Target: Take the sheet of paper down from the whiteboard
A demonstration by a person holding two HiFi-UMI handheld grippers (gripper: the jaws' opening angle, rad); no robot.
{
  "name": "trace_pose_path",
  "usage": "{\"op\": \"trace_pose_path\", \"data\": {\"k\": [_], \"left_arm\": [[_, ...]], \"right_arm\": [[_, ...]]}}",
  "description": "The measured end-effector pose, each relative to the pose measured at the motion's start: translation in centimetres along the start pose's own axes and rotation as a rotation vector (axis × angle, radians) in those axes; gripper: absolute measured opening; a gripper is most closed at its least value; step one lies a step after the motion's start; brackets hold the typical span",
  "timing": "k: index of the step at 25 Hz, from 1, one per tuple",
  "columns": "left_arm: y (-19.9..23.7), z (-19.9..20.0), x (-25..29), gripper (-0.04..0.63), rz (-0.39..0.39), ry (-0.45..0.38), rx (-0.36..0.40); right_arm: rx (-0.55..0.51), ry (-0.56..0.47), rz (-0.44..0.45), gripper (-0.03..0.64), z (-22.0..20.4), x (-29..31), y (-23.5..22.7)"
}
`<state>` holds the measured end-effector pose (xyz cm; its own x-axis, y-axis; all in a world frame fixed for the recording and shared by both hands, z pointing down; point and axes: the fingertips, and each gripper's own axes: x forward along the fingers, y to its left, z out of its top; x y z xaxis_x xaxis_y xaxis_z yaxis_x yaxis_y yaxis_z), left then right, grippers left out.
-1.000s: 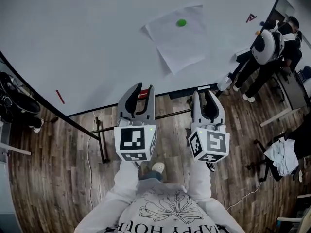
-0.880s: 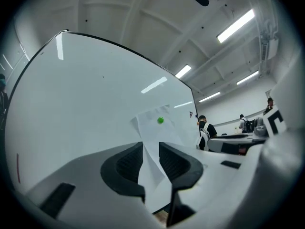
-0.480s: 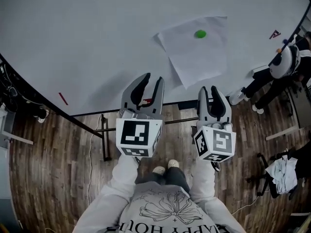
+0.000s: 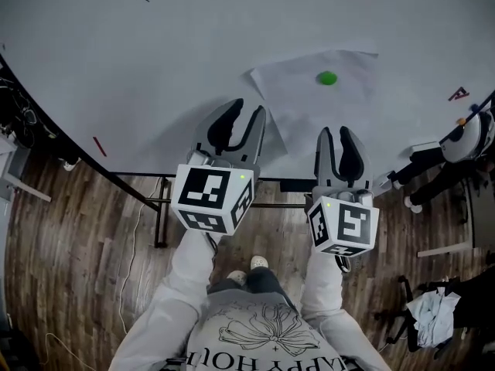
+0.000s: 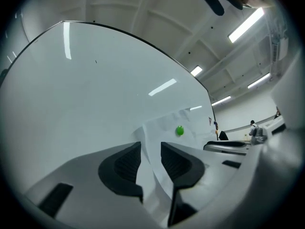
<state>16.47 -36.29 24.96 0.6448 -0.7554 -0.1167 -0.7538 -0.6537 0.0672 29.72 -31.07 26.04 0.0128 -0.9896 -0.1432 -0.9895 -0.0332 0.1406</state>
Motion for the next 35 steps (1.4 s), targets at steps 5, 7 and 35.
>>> {"op": "trace_pose_path", "data": {"k": [5, 7, 35], "left_arm": [[0.0, 0.4, 2.1, 0.118, 0.038, -0.001, 0.005], [0.1, 0.6, 2.7, 0.118, 0.055, -0.001, 0.013], [0.8, 3.0, 4.8, 0.049, 0.117, -0.053, 0.010]], "right_arm": [[-0.015, -0.023, 0.031, 0.118, 1.0, 2.2, -1.3], [-0.023, -0.031, 0.048, 0.124, 1.3, 2.9, -1.3], [-0.127, -0.085, 0.094, 0.135, 3.7, 7.1, -0.9]]}}
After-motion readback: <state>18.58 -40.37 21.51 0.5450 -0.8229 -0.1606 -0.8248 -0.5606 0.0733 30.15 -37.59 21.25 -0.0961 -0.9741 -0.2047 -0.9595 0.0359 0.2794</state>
